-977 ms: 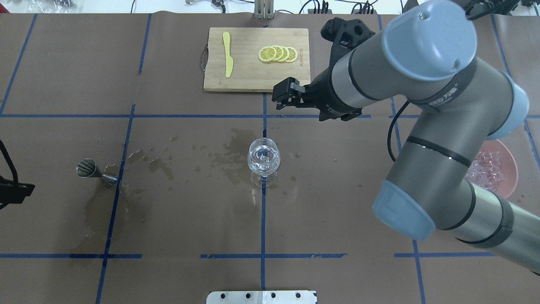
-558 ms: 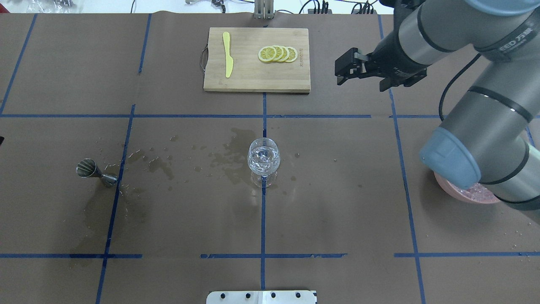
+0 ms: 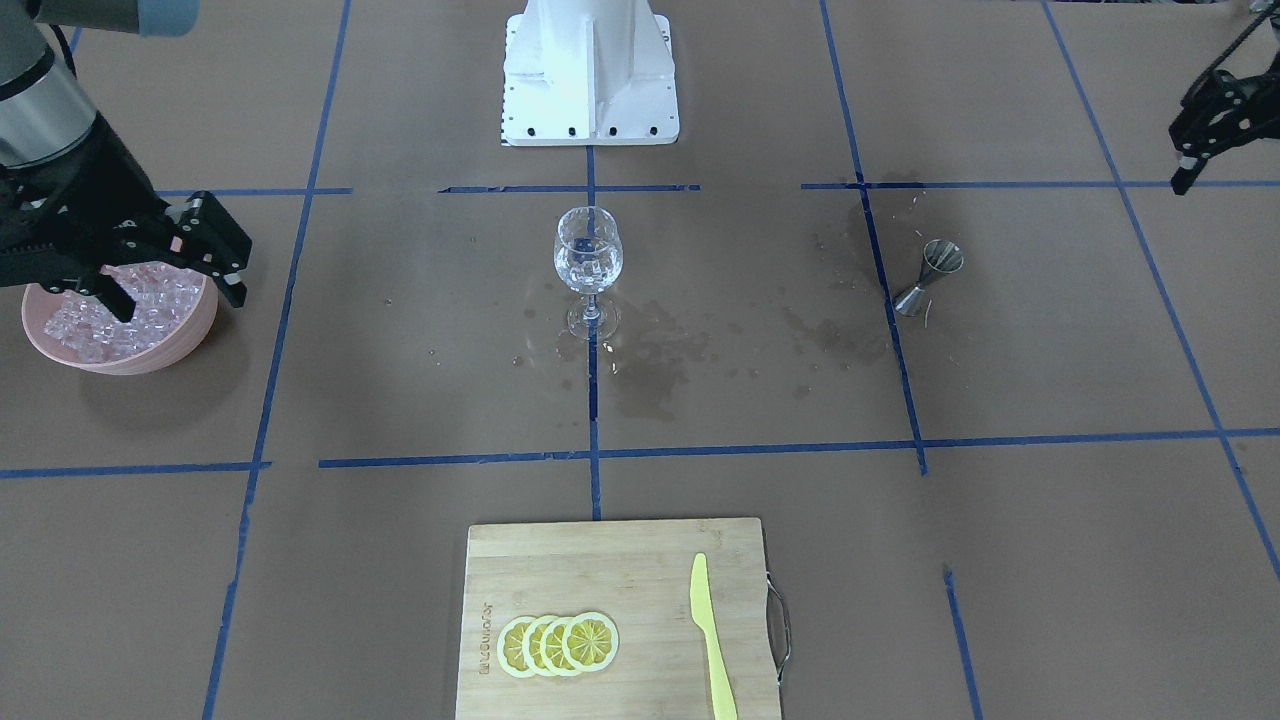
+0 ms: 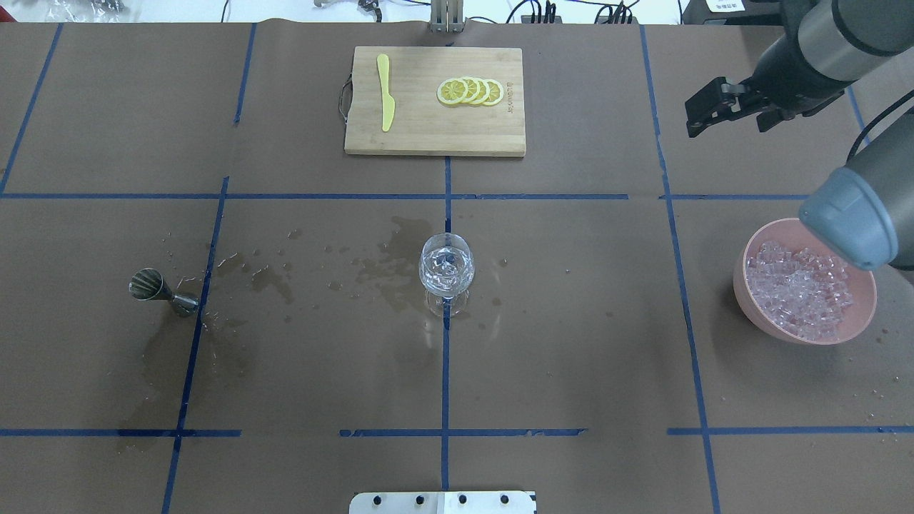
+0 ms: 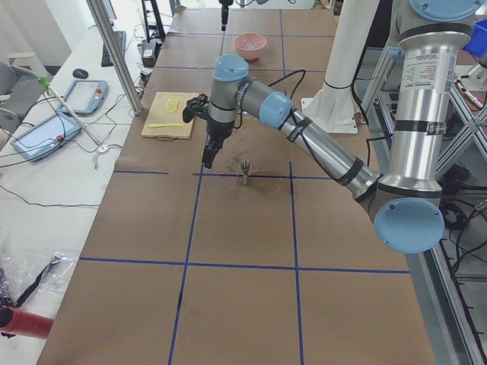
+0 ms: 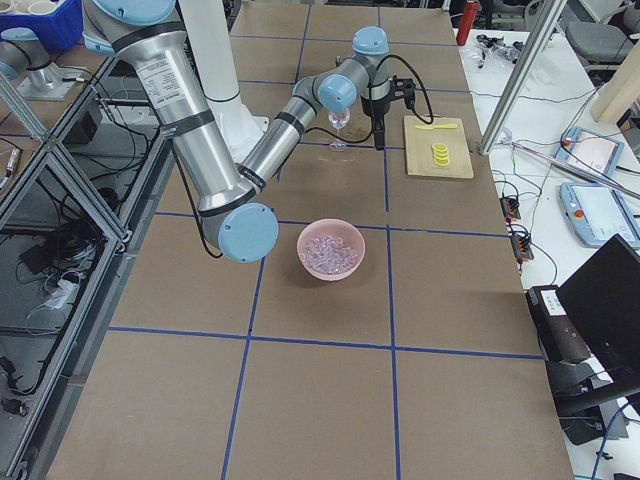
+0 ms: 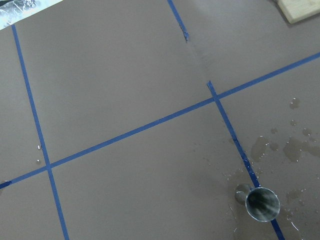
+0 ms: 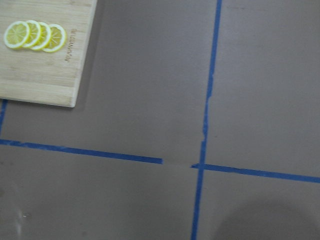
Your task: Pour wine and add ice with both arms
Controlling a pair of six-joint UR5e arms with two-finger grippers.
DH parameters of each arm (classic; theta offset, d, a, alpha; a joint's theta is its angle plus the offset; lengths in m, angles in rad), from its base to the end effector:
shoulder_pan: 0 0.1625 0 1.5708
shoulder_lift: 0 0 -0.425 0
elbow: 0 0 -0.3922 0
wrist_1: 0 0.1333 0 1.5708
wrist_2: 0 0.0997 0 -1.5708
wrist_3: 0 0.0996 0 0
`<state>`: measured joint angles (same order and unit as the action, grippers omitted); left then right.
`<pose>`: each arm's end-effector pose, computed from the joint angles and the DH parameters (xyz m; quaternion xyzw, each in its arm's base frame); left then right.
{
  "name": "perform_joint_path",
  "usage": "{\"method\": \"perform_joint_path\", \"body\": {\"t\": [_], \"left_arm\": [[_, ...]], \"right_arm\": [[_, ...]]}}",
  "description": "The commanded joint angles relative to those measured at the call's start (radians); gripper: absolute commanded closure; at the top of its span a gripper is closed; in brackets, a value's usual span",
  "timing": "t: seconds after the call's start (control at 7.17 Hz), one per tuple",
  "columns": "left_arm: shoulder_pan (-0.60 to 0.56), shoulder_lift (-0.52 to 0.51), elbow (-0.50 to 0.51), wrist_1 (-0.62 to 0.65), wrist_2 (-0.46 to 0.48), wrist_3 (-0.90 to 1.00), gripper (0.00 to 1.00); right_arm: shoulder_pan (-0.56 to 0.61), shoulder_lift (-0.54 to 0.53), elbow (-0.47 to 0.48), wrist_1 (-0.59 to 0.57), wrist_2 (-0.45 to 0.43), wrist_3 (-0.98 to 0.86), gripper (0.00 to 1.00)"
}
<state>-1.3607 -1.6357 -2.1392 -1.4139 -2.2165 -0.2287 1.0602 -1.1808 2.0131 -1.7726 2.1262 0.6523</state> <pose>0.0260 -0.4738 0.3795 0.1513 0.3496 0.0663 0.9222 -0.2012 -0.5246 0.2751 0.1060 -0.3816 -0.0201 0.9180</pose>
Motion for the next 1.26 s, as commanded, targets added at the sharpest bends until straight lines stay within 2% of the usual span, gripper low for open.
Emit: {"method": "perform_joint_path", "body": {"t": [0.0, 0.28, 0.56, 0.84, 0.98, 1.12], "left_arm": [[-0.124, -0.021, 0.154, -0.008, -0.084, 0.101, 0.00], [-0.169, -0.010, 0.215, -0.008, -0.084, 0.126, 0.00], [-0.175, 0.016, 0.270, -0.010, -0.083, 0.126, 0.00], [-0.178, 0.016, 0.347, -0.072, -0.084, 0.126, 0.00], [-0.179, 0.016, 0.366, -0.082, -0.084, 0.126, 0.00], [-0.181, 0.017, 0.393, -0.095, -0.084, 0.127, 0.00]], "right_arm": [[0.108, -0.061, -0.049, -0.039, 0.050, -0.216, 0.00], [0.228, -0.123, -0.141, -0.034, 0.113, -0.420, 0.00], [0.324, -0.167, -0.253, -0.033, 0.130, -0.552, 0.00], [0.427, -0.174, -0.391, -0.031, 0.167, -0.765, 0.00], [0.470, -0.178, -0.440, -0.031, 0.223, -0.814, 0.00], [0.480, -0.203, -0.448, -0.009, 0.241, -0.821, 0.00]]}}
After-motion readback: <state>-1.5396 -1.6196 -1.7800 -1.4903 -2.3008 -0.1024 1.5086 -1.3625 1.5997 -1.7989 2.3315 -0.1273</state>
